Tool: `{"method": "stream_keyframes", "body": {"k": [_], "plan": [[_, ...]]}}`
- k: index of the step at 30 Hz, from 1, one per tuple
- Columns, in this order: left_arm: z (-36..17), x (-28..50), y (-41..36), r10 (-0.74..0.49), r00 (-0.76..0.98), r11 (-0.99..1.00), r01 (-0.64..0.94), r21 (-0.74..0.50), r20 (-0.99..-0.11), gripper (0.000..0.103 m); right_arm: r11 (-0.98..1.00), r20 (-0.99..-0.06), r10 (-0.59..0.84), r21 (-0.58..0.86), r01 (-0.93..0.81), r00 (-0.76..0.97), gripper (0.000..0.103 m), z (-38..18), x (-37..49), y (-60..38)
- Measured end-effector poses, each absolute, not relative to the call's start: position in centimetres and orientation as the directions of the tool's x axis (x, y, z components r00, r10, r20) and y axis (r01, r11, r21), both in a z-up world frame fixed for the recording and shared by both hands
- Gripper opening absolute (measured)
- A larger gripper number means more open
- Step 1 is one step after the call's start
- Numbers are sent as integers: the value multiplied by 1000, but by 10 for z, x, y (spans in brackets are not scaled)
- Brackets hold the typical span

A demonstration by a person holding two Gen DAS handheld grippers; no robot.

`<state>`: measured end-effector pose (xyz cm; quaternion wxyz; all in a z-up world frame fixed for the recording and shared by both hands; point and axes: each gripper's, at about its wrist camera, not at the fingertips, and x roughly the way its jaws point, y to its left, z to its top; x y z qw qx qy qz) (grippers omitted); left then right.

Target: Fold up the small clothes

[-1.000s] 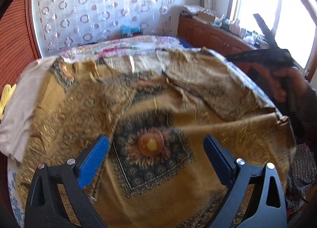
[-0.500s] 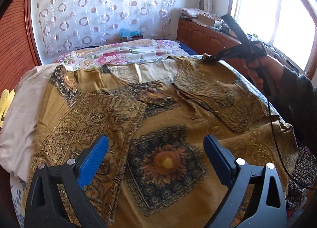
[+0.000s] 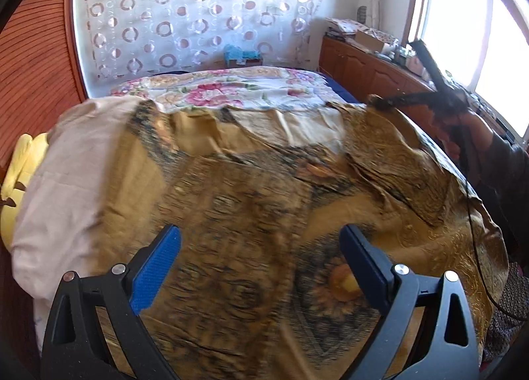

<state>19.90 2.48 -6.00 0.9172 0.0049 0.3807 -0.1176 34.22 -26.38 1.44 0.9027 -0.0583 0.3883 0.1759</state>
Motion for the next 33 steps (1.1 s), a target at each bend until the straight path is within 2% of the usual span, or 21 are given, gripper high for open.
{"method": "stream_keyframes", "body": {"k": [2, 9, 11, 14, 15, 16, 20, 22, 23, 32, 33], "plan": [[-54, 205, 38, -195, 697, 977, 199, -74, -690, 97, 935, -722, 267, 34, -352, 639, 45, 15, 341, -268], [-44, 247, 80, -139, 722, 988, 146, -47, -678, 97, 924, -737, 289, 48, -379, 611, 45, 20, 331, -272], [-46, 263, 89, -131, 709, 990, 135, -49, -693, 90, 921, -734, 302, 59, -386, 609, 45, 26, 326, -276], [-48, 282, 95, -113, 693, 991, 130, -31, -712, 88, 917, -736, 309, 64, -393, 602, 45, 28, 322, -282], [-48, 286, 95, -108, 692, 991, 131, -22, -714, 80, 917, -739, 309, 63, -395, 599, 45, 28, 323, -282], [-48, 290, 96, -103, 687, 991, 133, -15, -720, 77, 916, -740, 309, 62, -397, 597, 45, 28, 323, -281], [-49, 305, 99, -93, 669, 990, 138, 0, -738, 73, 909, -750, 315, 64, -411, 581, 45, 27, 326, -280], [-51, 312, 101, -95, 652, 990, 143, -1, -752, 59, 907, -750, 317, 61, -416, 581, 45, 26, 328, -277], [-53, 315, 101, -94, 640, 989, 146, 1, -762, 56, 905, -753, 318, 60, -420, 576, 45, 26, 329, -276], [-62, 334, 103, -86, 618, 988, 153, 12, -782, 54, 908, -790, 296, 58, -416, 536, 45, 19, 349, -263], [-62, 335, 103, -81, 619, 988, 153, 19, -781, 46, 911, -794, 290, 58, -408, 534, 45, 19, 353, -262]]}}
